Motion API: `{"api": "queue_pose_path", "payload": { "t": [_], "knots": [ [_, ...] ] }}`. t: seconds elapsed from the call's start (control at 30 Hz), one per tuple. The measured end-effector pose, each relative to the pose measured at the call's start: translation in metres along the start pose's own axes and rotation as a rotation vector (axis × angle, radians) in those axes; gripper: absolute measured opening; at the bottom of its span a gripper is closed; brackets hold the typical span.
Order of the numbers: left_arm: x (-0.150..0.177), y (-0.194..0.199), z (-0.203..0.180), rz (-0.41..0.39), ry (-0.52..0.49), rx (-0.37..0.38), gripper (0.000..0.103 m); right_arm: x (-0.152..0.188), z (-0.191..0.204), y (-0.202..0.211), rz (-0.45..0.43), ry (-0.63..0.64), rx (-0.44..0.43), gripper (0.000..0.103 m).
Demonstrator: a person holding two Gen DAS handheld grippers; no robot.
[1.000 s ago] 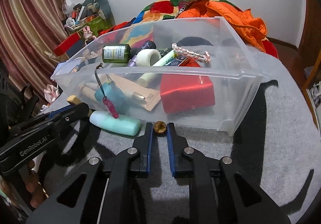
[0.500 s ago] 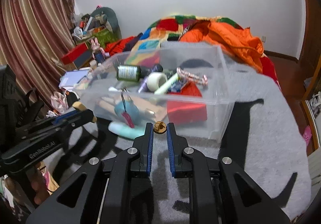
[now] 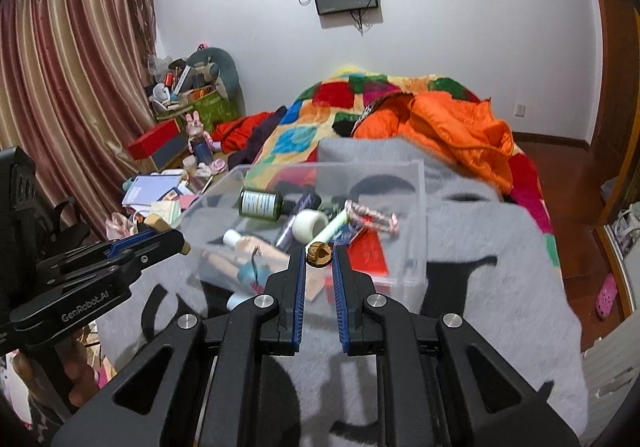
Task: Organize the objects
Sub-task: 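Grasp the beige block with left tool while right tool grasps the small gold item, then lower beige block into clear box with left tool while right tool drops gold item in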
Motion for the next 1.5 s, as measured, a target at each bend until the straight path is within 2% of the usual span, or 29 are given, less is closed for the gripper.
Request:
{"api": "queue_pose_path", "payload": {
  "t": [0.27, 0.57, 0.83, 1.17, 1.3, 1.37, 1.43, 1.5],
  "knots": [
    [-0.014, -0.012, -0.002, 0.004, 0.016, 0.021, 0.023, -0.018, -0.01, -0.01, -0.016, 0.001, 0.018, 0.012],
    [-0.015, -0.05, 0.016, 0.078, 0.062, 0.011, 0.023, -0.005, -0.019, -0.043, 0.065, -0.034, 0.015, 0.012],
    [-0.016, -0.069, 0.015, 0.115, 0.038, 0.005, 0.023, 0.002, -0.018, -0.063, 0.106, -0.052, 0.003, 0.012],
    [-0.012, -0.082, 0.007, 0.158, 0.001, 0.015, 0.023, 0.0, -0.015, -0.066, 0.113, -0.038, 0.017, 0.012],
    [-0.011, -0.079, 0.007, 0.162, 0.008, 0.024, 0.028, 0.001, -0.016, -0.065, 0.124, -0.046, 0.001, 0.016],
    [-0.012, -0.074, 0.006, 0.157, 0.009, 0.029, 0.034, 0.001, -0.017, -0.062, 0.122, -0.057, -0.01, 0.024],
    [-0.013, -0.069, 0.006, 0.141, 0.006, 0.024, 0.045, 0.001, -0.018, -0.059, 0.116, -0.06, -0.012, 0.029],
    [-0.014, -0.062, 0.004, 0.12, -0.005, 0.013, 0.051, 0.001, -0.018, -0.054, 0.106, -0.058, -0.013, 0.032]
  ]
}}
Point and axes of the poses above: each gripper's, at about its wrist camera, not at the fingertips, and y roughly against the way its jaws point, z to its left, x to its underside, the point moved 6 cm from there along -y, roughly the way its jaws point, and after that the axes turned 6 degrees about y, right-handed, at the moved point
